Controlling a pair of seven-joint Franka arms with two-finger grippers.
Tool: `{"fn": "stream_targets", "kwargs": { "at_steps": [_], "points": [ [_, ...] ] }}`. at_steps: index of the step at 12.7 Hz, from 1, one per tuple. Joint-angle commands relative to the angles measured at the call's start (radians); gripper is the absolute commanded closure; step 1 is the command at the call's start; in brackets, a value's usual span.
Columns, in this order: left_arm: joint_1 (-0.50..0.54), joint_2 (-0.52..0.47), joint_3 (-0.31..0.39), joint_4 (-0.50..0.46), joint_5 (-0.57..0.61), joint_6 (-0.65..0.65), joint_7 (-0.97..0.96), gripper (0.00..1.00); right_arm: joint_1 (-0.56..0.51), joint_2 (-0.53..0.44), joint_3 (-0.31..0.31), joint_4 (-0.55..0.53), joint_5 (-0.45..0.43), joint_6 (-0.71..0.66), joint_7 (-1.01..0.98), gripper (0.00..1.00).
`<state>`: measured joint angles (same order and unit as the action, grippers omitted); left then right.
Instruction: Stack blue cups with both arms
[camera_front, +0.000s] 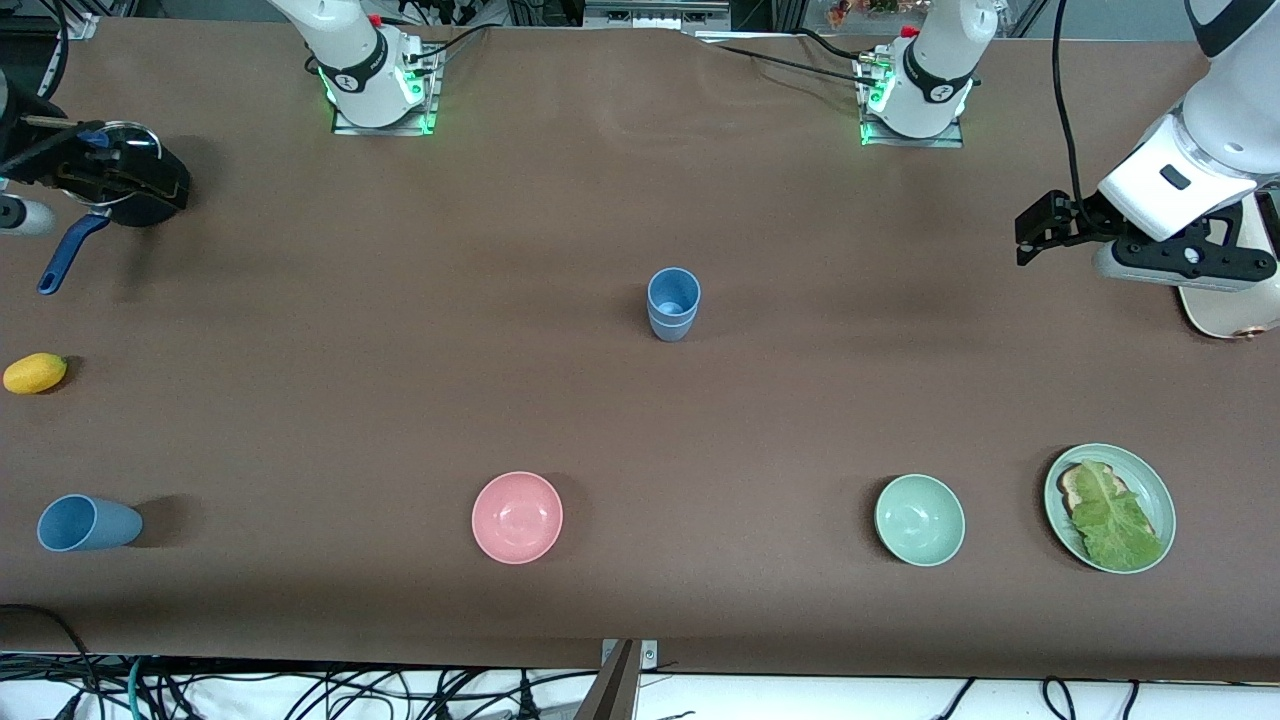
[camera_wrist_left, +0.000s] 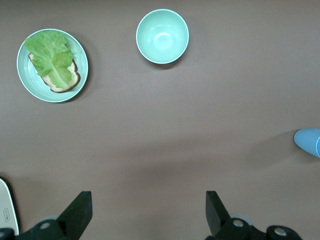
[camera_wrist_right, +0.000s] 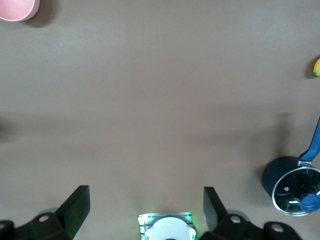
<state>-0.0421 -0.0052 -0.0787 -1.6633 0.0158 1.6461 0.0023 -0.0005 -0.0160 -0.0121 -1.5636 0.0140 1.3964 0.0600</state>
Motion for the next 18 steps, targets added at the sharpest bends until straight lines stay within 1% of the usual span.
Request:
{"fn": "stream_targets", "kwargs": {
  "at_steps": [1,3,7,18],
  "points": [
    [-0.005,0.007,0.005,0.022,-0.014,-0.018,0.011,0.00,-0.004,0.005,-0.026,0.034,-0.008,-0.057,-0.099,0.00],
    [-0.005,0.007,0.005,0.024,-0.014,-0.018,0.011,0.00,-0.004,0.005,-0.025,0.034,-0.011,-0.060,-0.146,0.00],
    [-0.005,0.007,0.005,0.023,-0.014,-0.018,0.011,0.00,-0.003,0.028,-0.025,0.036,-0.011,-0.051,-0.140,0.00],
    [-0.005,0.007,0.005,0.022,-0.014,-0.018,0.011,0.00,0.007,0.027,-0.014,0.034,-0.005,-0.077,-0.144,0.00]
  ]
}}
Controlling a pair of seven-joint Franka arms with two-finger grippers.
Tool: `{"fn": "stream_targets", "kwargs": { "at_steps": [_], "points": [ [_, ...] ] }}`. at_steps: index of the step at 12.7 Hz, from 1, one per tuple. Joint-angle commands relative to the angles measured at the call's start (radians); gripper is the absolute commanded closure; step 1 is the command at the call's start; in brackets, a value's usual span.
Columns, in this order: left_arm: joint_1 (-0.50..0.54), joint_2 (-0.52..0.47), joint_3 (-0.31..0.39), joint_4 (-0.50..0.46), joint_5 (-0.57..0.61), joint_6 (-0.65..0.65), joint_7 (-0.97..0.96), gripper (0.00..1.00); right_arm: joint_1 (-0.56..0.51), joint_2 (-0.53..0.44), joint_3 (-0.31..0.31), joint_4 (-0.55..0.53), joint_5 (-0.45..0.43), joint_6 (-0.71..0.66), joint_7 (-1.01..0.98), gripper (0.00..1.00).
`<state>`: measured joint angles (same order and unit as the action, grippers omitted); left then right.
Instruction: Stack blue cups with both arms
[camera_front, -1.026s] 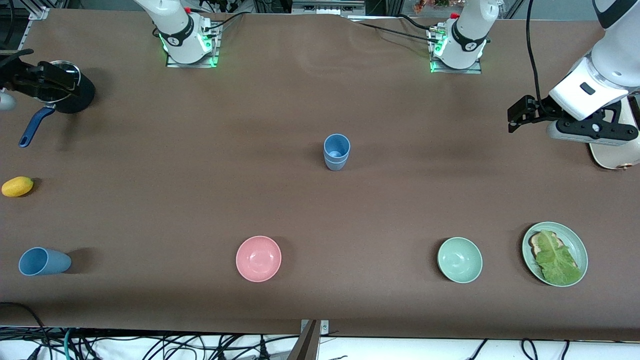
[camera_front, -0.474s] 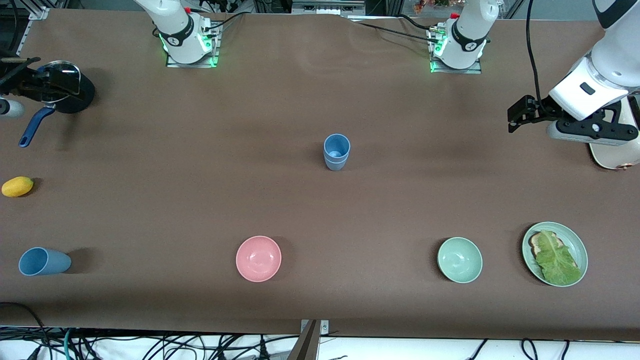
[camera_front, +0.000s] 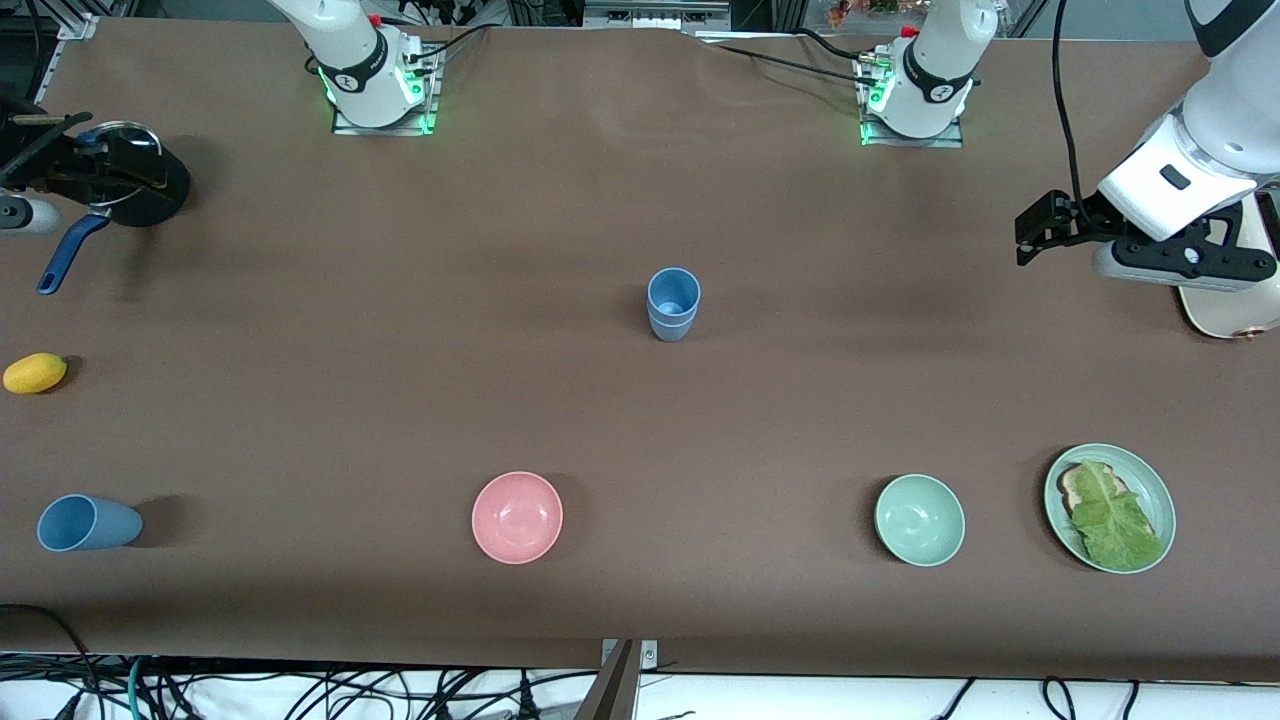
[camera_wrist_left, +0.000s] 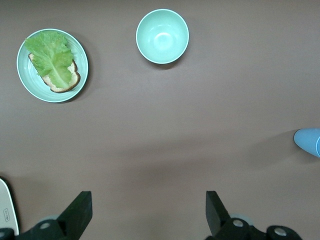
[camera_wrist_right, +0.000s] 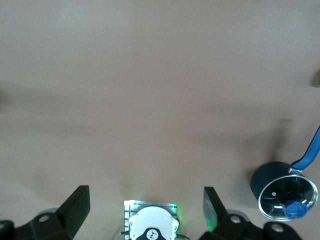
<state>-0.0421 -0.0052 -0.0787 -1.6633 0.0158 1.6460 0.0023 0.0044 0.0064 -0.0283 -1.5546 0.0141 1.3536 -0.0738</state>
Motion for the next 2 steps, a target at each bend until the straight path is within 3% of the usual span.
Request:
{"fn": "stream_targets", "kwargs": {
  "at_steps": [1,2],
  "points": [
    [-0.005,0.007,0.005,0.023,-0.014,-0.018,0.011,0.00,0.002,0.004,0.001,0.025,-0.005,-0.034,-0.011,0.00],
    [-0.005,0.007,0.005,0.022,-0.014,-0.018,0.011,0.00,0.002,0.004,-0.001,0.025,-0.003,-0.036,-0.012,0.00]
  ]
}}
